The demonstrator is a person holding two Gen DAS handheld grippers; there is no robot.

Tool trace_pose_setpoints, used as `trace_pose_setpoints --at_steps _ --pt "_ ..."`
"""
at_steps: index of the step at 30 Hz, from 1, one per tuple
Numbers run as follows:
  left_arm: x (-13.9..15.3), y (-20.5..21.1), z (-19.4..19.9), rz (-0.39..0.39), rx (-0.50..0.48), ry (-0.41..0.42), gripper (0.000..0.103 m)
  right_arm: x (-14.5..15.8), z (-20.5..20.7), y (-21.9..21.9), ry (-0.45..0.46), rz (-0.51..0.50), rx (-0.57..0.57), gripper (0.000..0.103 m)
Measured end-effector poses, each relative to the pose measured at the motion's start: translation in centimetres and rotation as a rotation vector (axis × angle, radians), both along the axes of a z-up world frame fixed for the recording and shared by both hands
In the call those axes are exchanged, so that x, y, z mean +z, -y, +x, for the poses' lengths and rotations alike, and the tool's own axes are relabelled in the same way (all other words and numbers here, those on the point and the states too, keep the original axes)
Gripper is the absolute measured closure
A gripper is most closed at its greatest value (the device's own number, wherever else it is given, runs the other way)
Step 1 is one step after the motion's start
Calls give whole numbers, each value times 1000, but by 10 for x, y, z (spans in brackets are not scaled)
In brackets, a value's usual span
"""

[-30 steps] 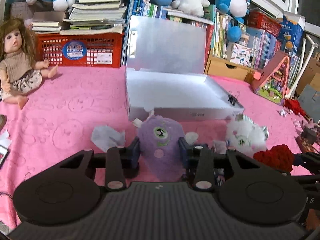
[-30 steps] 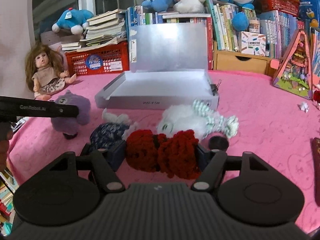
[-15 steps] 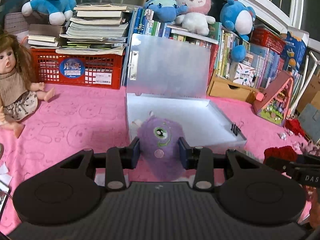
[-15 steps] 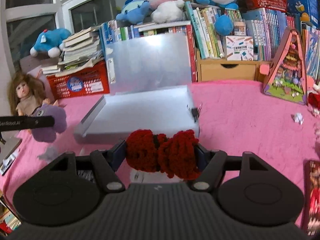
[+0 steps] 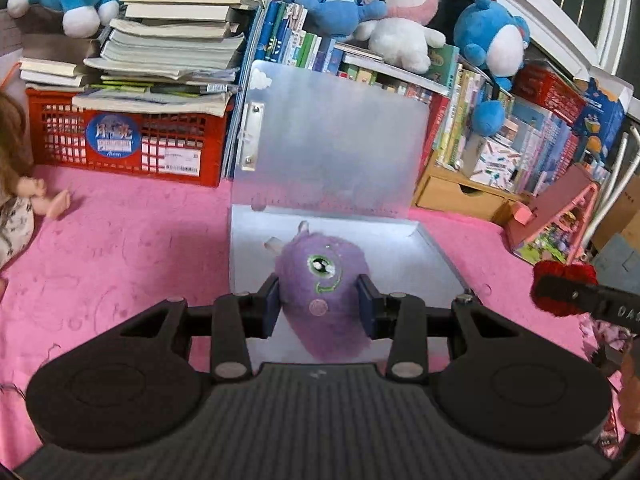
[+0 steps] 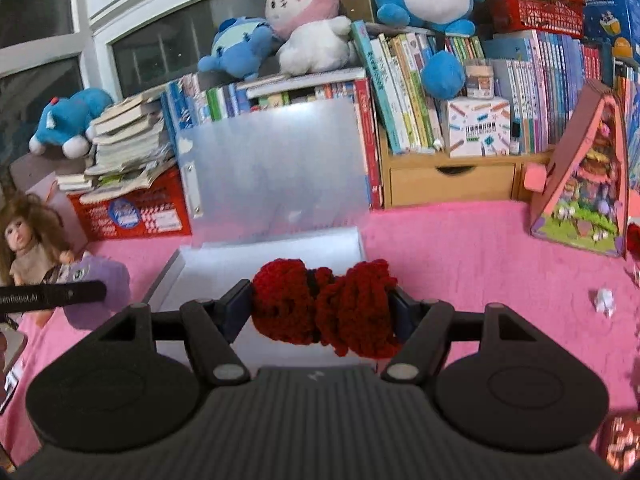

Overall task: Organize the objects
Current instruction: 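Carry the purple plush and red bow with both tools into the white box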

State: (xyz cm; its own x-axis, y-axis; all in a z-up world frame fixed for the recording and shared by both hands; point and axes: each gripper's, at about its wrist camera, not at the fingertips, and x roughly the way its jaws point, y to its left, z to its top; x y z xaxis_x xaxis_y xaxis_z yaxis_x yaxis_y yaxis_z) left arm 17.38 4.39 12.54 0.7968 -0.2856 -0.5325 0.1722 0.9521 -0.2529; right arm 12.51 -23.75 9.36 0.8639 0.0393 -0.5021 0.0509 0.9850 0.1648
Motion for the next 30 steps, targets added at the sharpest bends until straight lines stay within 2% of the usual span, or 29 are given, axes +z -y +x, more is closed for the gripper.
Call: trace_pose_setpoints --at_steps 4,12,24,30 --pt "4 4 27 5 -2 15 58 11 27 4 -9 12 8 31" --pt "4 14 86 -9 39 -24 58 14 84 0 -19 28 31 31" --pt "-44 24 137 14 66 -96 58 -52 151 -3 -140 147 -46 31" --pt "-67 27 149 37 60 -121 58 -69 166 -10 -158 135 -51 31"
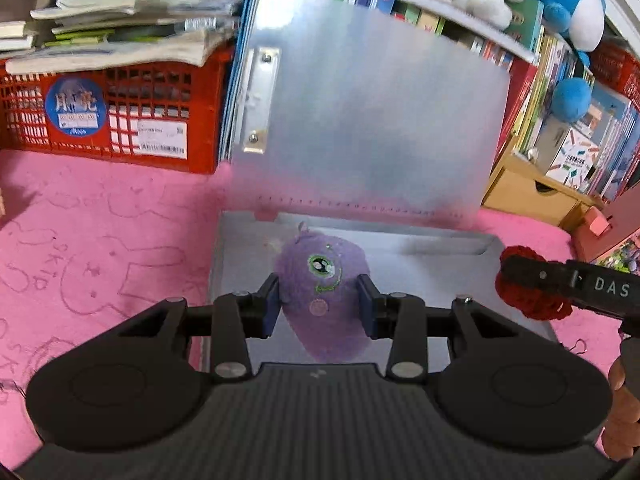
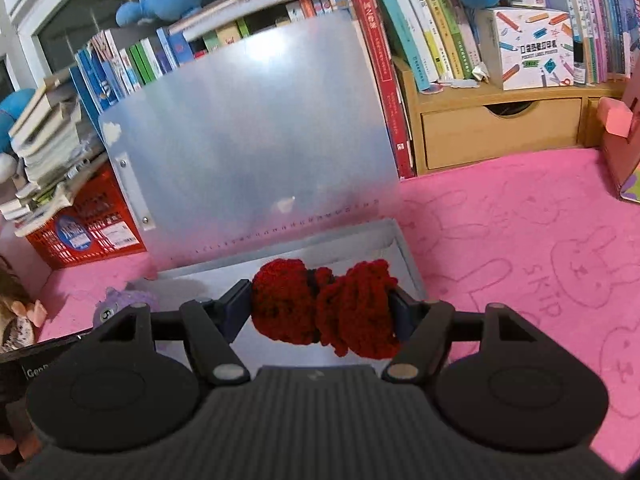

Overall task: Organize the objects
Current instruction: 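Carry the purple plush and red bow with both tools into the white box, then open both tools to release the purple plush and red bow in the box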

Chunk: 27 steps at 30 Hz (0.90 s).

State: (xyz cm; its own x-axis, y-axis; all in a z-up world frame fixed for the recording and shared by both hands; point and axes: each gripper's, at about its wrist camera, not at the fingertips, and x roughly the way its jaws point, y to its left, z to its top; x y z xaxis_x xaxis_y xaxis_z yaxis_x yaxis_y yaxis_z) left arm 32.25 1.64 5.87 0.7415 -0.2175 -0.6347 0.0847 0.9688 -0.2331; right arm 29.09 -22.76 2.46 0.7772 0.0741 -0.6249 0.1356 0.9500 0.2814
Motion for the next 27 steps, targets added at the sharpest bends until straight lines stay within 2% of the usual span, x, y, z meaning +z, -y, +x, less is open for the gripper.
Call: trace_pose_setpoints --at_steps 12,23,27 --pt "-25 2 12 6 -4 -43 58 -22 14 -7 -23 -7 14 31" --pt "-29 -1 14 -17 -6 -45 57 -39 18 -11 -51 -25 27 31" --pt "-28 -2 14 -22 -12 -41 57 -40 18 -11 -45 -28 35 24"
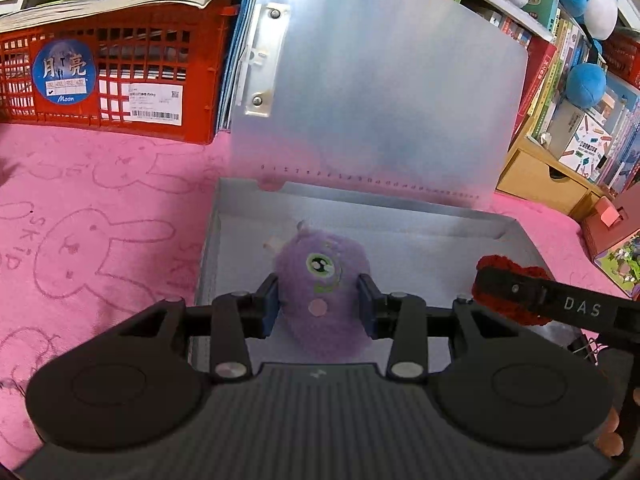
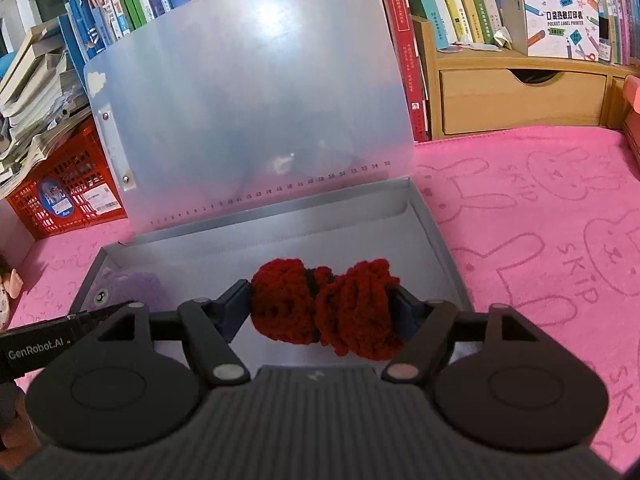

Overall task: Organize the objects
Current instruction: 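Open both tools to release the purple plush and red bow in the box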

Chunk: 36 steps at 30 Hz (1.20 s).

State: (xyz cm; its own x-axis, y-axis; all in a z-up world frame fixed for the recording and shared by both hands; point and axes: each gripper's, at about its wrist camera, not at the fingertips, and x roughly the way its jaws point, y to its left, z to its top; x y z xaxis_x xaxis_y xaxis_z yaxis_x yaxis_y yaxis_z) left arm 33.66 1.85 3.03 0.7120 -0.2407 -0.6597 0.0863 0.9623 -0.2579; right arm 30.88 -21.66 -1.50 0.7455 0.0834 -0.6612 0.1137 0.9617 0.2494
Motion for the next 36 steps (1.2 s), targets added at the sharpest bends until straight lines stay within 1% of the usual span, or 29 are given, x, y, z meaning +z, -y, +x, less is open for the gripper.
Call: trace_pose_setpoints --at_steps 1,2,4,5,6,10,12,15,17,20,26,31,36 --pt "0 0 0 1 -1 1 57 0 0 1 3 1 0 16" --pt "1 0 -1 4 -2 6 56 1 -1 1 10 6 2 15" --pt "4 2 -4 22 2 20 48 4 -3 2 21 14 1 12" --pt "6 3 -6 31 8 31 39 5 -4 3 25 16 2 11" --pt "9 3 -8 34 12 46 33 7 -6 3 30 16 2 10" --pt "23 3 -16 38 -1 92 27 18 -14 4 49 7 3 9" --pt "31 4 -22 47 -10 105 21 25 -21 5 69 -4 5 9" --pt "43 6 -35 59 -20 125 20 38 -35 4 99 -24 14 8" --pt "50 7 -44 56 -31 123 20 46 -46 3 119 -36 21 8" --pt "59 8 -63 54 -54 141 20 59 -67 2 146 -44 40 7" --pt "76 6 -109 96 -89 199 19 80 -117 1 221 -82 71 5" --pt "83 0 -145 79 -118 224 18 83 -156 3 260 -88 90 4" --pt "77 -2 -186 81 -144 240 18 78 -192 3 286 -103 98 3"
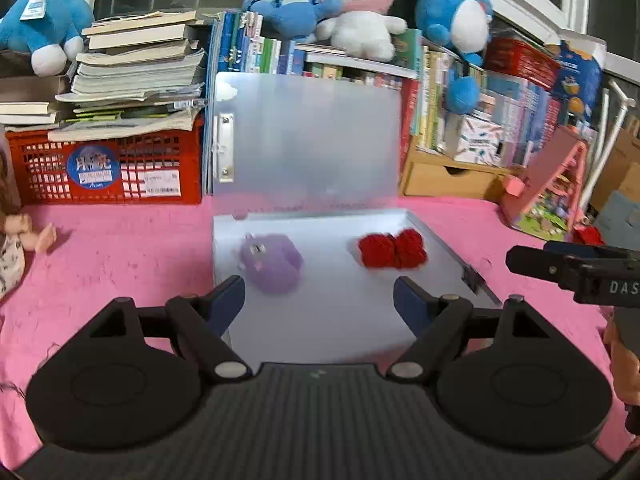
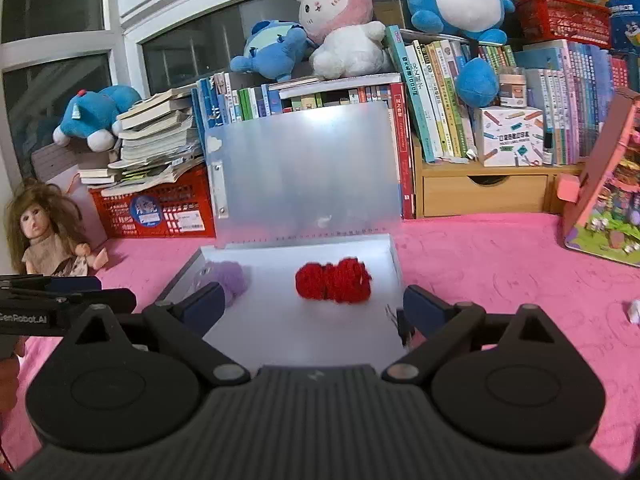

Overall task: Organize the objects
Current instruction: 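Open both tools to release the purple plush and red bow in the box, then move the left tool to the black cap while the right tool approaches the white fluffy plush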

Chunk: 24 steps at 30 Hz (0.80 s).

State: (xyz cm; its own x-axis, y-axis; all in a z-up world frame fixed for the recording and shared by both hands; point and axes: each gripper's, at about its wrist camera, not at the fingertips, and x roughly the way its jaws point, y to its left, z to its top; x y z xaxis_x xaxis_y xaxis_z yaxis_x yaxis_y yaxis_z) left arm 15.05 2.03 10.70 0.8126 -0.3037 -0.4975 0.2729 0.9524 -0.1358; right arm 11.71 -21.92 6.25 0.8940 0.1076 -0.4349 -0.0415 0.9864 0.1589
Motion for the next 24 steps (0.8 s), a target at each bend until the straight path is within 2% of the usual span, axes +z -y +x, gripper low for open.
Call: trace_pose_setpoints --at_steps 5,10,14,24 --pt "-11 2 -36 0 -33 3 18 -11 -29 -4 20 -41 8 1" --pt "-25 6 -70 43 -44 35 14 -27 -52 -9 22 -73 0 1" --pt "-37 6 -92 71 -32 61 14 -43 -63 -14 4 -91 -3 1" --pt "-71 -10 -118 114 37 51 13 -75 -82 -24 -27 -142 -20 1"
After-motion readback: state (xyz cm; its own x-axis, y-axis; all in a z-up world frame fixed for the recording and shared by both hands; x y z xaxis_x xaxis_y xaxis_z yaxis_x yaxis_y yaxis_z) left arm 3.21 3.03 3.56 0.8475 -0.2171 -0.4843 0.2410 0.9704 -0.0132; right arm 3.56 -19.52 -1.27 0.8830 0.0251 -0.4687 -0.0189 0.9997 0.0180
